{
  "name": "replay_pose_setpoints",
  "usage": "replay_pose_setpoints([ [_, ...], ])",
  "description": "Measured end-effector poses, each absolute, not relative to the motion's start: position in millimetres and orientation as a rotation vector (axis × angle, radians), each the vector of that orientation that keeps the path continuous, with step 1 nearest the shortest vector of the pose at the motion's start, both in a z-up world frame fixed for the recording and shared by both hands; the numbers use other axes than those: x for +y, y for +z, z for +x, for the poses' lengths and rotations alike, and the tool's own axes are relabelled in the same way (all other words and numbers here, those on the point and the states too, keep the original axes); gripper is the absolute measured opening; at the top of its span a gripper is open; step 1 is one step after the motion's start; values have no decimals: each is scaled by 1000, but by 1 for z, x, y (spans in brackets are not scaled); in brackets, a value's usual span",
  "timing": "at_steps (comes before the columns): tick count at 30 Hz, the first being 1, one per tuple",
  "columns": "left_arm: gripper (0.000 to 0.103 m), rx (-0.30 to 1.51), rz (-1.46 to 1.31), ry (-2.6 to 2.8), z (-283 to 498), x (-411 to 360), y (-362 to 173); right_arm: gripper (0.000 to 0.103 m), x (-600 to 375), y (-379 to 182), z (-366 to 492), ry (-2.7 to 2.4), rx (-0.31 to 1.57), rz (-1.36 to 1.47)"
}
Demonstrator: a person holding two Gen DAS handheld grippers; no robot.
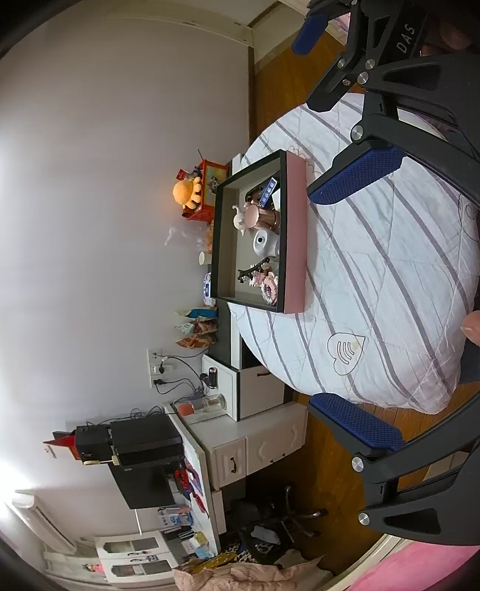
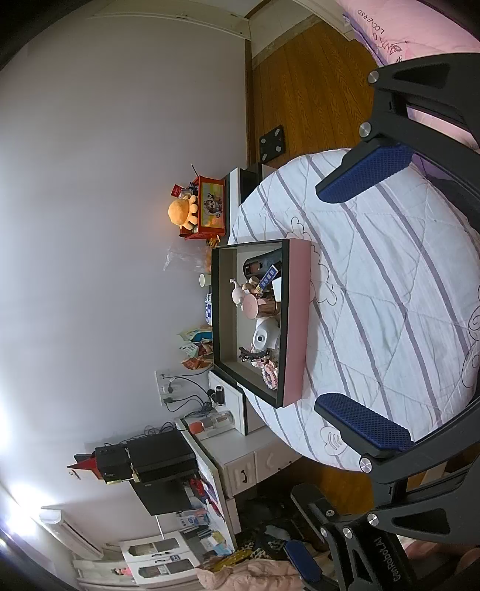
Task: Organize rigid objects
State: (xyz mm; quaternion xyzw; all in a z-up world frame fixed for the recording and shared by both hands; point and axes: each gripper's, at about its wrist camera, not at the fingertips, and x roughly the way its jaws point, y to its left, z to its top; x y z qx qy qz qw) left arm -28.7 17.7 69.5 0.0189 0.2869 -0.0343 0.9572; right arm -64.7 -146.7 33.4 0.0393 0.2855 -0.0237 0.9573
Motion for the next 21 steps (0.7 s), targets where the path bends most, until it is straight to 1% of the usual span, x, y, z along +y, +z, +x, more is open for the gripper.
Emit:
replay_pose_setpoints([
  [21,103,583,46,-69,-29,15,73,103,-148,37,-65,-51,577,87],
])
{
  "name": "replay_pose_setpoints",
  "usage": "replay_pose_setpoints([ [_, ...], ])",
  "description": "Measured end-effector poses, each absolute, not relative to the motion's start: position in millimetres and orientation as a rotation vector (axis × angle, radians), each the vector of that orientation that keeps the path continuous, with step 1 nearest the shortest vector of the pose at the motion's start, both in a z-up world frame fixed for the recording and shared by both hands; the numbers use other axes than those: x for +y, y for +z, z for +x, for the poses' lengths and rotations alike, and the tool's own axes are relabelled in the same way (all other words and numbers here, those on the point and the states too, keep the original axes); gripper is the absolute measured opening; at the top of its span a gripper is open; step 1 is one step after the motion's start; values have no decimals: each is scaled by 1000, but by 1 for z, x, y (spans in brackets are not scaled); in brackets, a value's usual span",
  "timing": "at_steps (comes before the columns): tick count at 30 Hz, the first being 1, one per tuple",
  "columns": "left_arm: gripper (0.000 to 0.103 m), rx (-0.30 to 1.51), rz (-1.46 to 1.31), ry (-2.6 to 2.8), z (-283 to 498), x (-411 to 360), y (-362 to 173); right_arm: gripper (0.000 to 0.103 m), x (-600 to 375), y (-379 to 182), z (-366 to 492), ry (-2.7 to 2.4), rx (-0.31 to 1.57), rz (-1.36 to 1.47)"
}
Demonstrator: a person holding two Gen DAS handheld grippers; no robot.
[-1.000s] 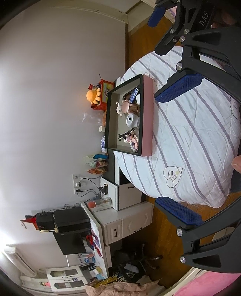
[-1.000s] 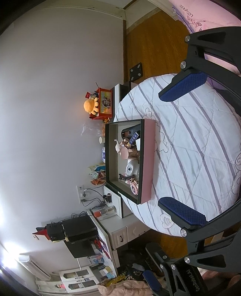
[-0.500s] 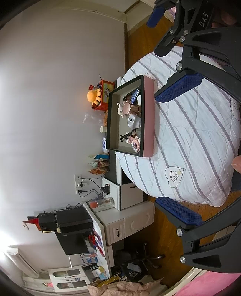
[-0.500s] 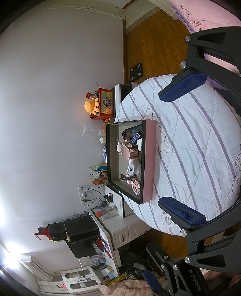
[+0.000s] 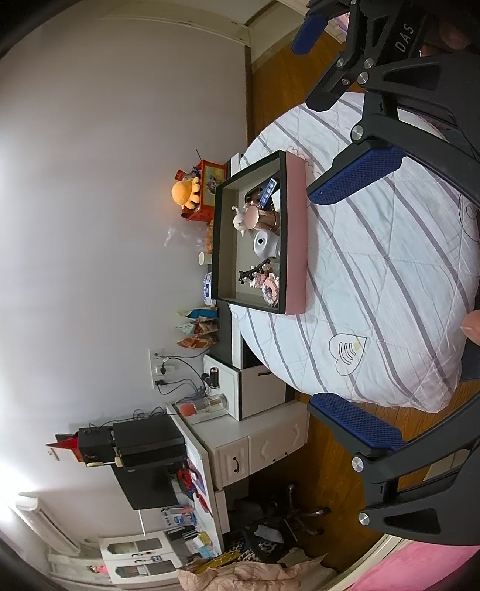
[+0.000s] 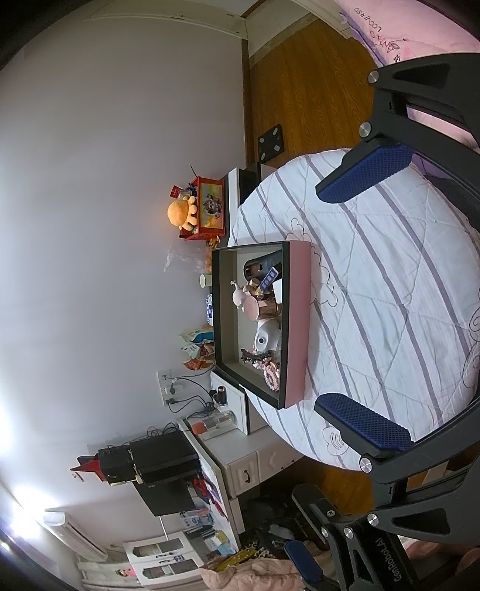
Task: Organize rigid objects
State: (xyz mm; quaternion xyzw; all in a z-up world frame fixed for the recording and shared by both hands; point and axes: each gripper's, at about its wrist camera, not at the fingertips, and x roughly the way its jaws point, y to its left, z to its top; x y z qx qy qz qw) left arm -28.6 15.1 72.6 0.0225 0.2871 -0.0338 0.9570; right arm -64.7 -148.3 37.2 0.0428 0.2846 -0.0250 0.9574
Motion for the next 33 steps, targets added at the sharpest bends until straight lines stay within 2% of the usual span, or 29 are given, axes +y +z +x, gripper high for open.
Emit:
replay_pose_setpoints([
  [33,103,658,37,-97,-10,18,62,103,-149,36,-63,-51,584,91],
])
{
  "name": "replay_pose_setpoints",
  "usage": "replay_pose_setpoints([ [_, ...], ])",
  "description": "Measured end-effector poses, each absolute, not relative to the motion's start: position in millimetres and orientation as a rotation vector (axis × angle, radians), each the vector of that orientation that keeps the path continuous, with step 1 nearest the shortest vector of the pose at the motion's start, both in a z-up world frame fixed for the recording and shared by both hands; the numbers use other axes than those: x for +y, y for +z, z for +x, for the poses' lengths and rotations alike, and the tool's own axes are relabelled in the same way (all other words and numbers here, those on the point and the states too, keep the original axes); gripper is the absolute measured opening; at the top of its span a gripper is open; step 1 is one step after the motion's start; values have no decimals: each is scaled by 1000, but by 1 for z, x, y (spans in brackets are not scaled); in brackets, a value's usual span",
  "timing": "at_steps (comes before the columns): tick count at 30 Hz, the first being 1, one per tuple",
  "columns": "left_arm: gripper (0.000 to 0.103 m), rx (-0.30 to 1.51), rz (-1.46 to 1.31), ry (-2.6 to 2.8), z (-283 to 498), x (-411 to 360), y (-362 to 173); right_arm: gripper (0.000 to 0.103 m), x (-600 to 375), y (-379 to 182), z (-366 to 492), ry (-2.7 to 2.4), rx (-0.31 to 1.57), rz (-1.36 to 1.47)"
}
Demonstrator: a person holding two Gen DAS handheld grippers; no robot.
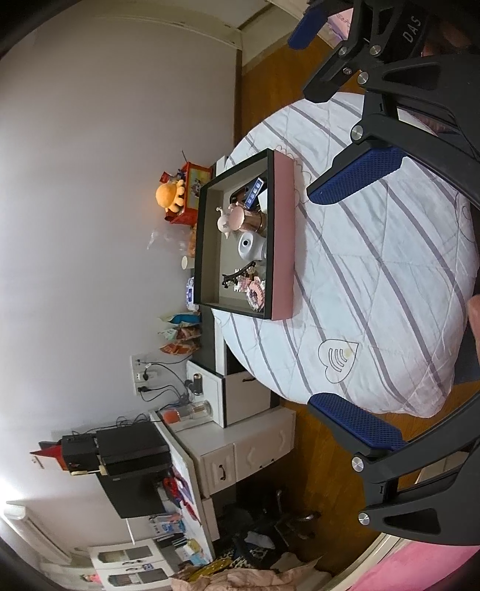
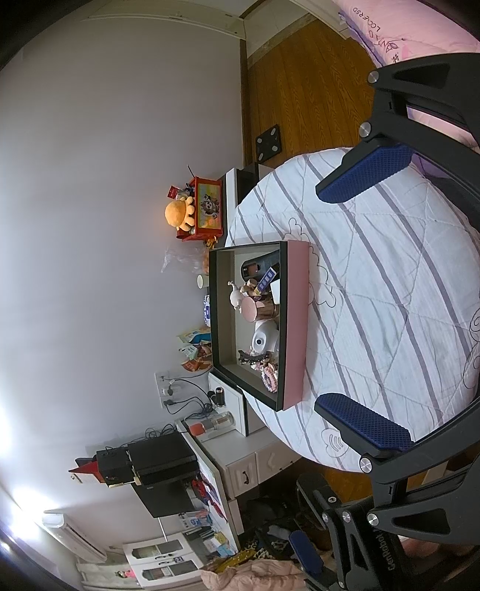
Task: Organize rigid objects
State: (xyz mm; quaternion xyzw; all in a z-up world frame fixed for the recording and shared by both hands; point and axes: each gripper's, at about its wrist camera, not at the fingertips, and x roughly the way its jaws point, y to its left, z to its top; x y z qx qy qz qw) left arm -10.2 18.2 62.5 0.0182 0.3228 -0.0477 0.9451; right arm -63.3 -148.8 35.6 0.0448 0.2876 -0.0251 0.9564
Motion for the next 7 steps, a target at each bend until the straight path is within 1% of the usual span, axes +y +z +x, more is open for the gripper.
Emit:
replay_pose_setpoints([
  [7,103,644,22,-103,-10,23,64,103,-149,34,-63,-51,584,91],
])
